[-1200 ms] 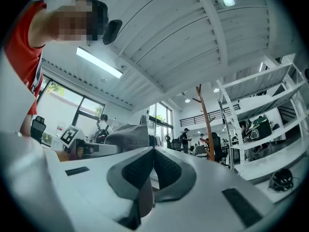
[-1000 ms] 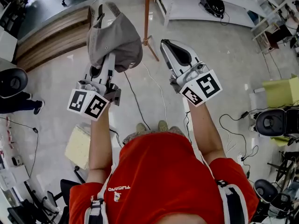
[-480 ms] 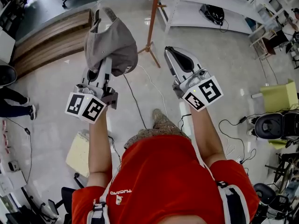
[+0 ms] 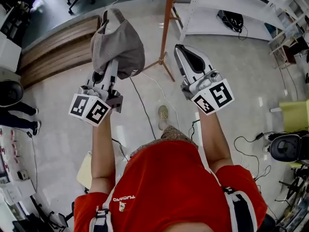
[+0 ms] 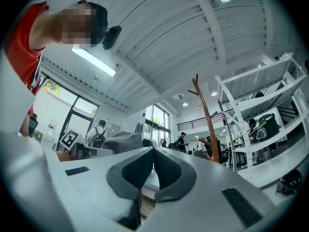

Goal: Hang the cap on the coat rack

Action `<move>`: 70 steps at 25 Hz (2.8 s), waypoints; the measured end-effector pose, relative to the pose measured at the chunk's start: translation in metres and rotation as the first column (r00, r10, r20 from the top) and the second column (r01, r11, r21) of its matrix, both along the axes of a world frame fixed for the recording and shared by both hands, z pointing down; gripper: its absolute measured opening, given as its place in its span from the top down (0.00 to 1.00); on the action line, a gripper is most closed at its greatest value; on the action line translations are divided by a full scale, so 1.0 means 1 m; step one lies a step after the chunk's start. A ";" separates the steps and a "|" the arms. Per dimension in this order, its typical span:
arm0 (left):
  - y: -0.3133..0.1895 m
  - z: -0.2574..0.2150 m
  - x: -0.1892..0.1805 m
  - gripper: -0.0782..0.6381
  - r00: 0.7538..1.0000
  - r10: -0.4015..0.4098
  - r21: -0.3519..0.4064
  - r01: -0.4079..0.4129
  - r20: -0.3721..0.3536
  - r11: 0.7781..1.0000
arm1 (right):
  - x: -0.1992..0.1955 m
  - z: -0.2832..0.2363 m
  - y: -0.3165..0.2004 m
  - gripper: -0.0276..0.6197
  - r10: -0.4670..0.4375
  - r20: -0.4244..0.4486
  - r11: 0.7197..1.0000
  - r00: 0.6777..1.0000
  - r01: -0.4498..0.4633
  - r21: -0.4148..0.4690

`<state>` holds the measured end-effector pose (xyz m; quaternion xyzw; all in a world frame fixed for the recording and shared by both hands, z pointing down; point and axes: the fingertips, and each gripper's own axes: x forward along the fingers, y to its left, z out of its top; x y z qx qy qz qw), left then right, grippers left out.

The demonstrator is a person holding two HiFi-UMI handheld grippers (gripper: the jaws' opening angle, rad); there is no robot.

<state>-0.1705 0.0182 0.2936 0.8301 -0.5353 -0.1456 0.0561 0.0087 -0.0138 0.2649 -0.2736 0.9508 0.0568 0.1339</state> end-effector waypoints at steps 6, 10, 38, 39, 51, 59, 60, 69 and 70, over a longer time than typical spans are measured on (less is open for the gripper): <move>-0.114 0.000 -0.006 0.87 1.000 0.009 -0.019 -0.008 0.030 1.000 | 0.003 -0.007 -0.097 0.92 0.002 -0.023 0.999 1.000 -0.001 0.041; -0.180 0.007 -0.007 0.87 0.998 0.016 -0.030 -0.014 0.063 0.999 | 0.011 -0.007 -0.153 0.92 0.006 -0.032 0.999 0.999 -0.005 0.038; -0.477 0.104 -0.012 0.87 0.671 0.729 -0.353 -0.719 -0.131 0.599 | 0.018 0.013 -0.309 0.92 0.416 -0.170 0.907 0.893 -0.422 0.002; -0.479 0.106 -0.008 0.87 0.643 0.753 -0.359 -0.742 -0.143 0.566 | 0.020 0.016 -0.310 0.92 0.430 -0.176 0.900 0.886 -0.437 -0.002; -0.476 0.154 0.021 0.49 0.509 0.850 -0.360 -0.824 -0.134 0.437 | 0.005 0.044 -0.312 0.92 0.505 -0.200 0.850 0.840 -0.524 -0.056; -0.495 0.165 0.017 0.32 0.781 0.623 -0.285 -0.587 0.046 0.757 | 0.000 0.048 -0.312 0.92 0.489 -0.196 0.859 0.850 -0.508 -0.064; -0.497 0.166 0.015 0.30 0.800 0.596 -0.282 -0.558 0.065 0.780 | -0.002 0.048 -0.312 0.92 0.484 -0.196 0.862 0.853 -0.503 -0.062; -0.466 0.138 -0.010 0.28 0.891 0.440 -0.175 -0.418 0.111 0.891 | -0.019 0.049 -0.312 0.92 0.415 -0.178 0.901 0.892 -0.430 -0.054; -0.456 0.125 -0.007 0.28 0.892 0.438 -0.143 -0.422 0.111 0.895 | -0.021 0.048 -0.313 0.92 0.405 -0.172 0.906 0.898 -0.419 -0.054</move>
